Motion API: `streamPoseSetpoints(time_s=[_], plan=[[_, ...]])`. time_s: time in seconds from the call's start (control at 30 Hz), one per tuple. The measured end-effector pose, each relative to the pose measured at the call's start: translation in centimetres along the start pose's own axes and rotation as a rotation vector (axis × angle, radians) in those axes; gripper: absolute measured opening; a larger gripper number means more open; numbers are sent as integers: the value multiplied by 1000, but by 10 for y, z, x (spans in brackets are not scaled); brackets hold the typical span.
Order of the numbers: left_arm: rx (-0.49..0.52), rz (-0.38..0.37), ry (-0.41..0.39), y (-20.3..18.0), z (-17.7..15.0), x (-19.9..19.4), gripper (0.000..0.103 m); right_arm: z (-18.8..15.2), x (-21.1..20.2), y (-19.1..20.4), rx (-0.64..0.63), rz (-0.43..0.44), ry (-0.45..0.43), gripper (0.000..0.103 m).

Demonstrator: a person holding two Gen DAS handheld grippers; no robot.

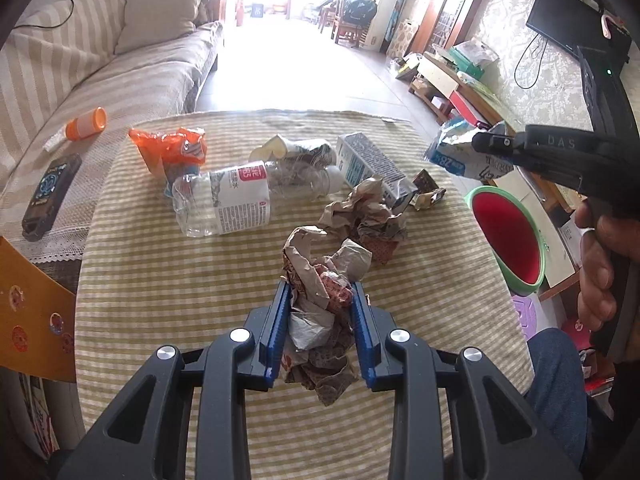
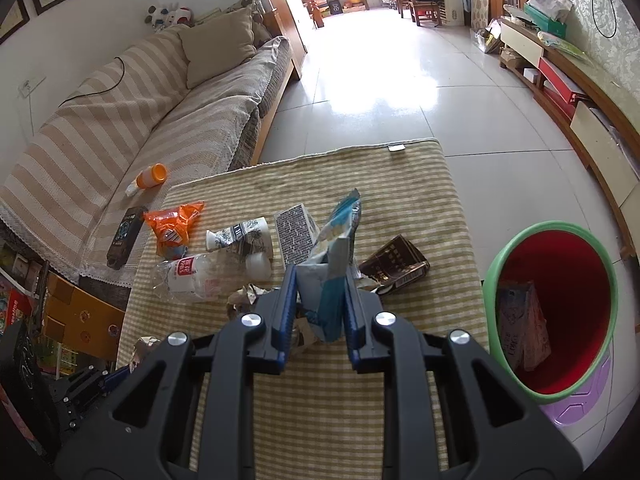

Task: Collect trash
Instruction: 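Carry both items over the red bin and open both tools to drop them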

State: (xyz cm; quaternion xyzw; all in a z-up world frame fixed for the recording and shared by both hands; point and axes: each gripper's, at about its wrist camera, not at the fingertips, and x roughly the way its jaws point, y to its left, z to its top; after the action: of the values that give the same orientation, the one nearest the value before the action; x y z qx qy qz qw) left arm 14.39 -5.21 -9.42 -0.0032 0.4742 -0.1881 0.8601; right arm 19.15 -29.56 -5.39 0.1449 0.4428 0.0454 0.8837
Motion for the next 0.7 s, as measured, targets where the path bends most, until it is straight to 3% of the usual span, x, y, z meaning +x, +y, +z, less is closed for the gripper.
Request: streamPoseSetpoints(time_s=[0.33, 0.7], plan=[[43, -10, -57, -29, 15, -24, 28, -8, -41, -20, 25, 3, -56, 21], [141, -92, -76, -98, 51, -17, 28, -11, -80, -90, 115, -34, -118, 21]])
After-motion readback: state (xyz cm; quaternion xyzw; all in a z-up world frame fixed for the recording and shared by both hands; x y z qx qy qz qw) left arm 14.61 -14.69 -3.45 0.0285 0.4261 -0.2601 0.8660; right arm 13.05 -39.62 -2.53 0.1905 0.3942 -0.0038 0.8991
